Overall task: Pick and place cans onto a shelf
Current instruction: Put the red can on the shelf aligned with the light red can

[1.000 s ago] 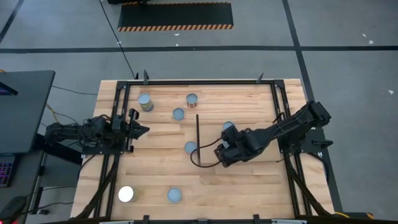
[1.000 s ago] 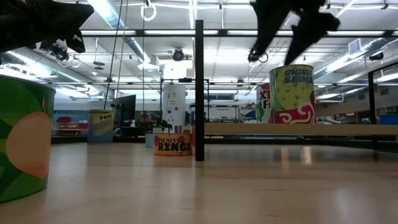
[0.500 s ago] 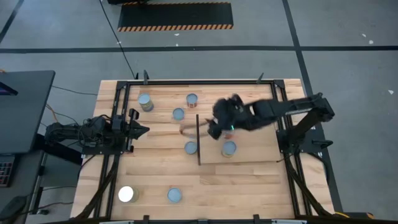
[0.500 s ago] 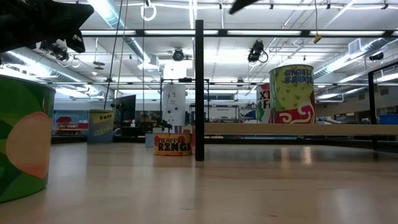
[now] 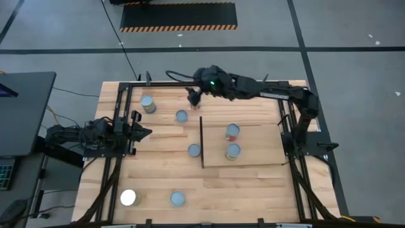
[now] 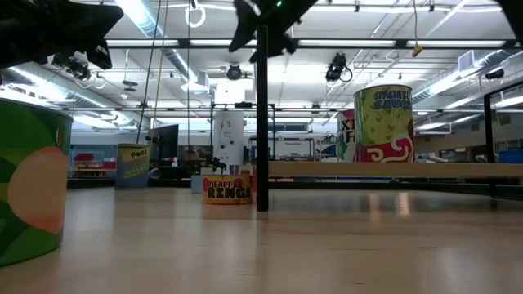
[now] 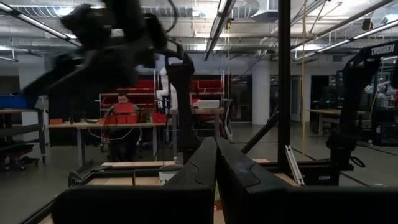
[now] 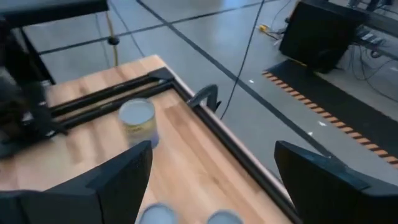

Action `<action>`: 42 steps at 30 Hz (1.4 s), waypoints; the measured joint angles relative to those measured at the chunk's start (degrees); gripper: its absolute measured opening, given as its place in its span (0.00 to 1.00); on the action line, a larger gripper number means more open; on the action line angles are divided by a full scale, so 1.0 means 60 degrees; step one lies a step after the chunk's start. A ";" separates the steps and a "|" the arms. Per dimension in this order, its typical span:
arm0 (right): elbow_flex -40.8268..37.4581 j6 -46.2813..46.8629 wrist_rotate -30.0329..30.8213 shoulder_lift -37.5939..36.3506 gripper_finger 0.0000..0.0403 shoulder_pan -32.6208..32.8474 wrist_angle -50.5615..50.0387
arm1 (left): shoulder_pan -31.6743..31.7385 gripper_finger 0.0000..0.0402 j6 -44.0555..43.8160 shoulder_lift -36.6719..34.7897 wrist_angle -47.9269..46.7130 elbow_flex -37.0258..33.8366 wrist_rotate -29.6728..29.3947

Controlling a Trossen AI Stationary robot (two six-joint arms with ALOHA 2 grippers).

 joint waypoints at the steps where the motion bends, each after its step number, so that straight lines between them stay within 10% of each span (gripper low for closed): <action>1: 0.0251 -0.0104 -0.0019 0.0276 0.86 -0.0129 -0.0066 | 0.0002 0.03 -0.0001 0.0000 -0.0001 0.0000 0.0000; 12: 0.2672 -0.1186 -0.1045 0.2906 0.88 -0.0979 -0.1612 | 0.0001 0.03 0.0000 0.0000 -0.0005 0.0000 0.0000; 42: 0.0315 -0.4453 -0.5766 0.3576 0.99 -0.2813 -0.0832 | 0.0001 0.03 0.0000 -0.0001 -0.0005 0.0000 0.0000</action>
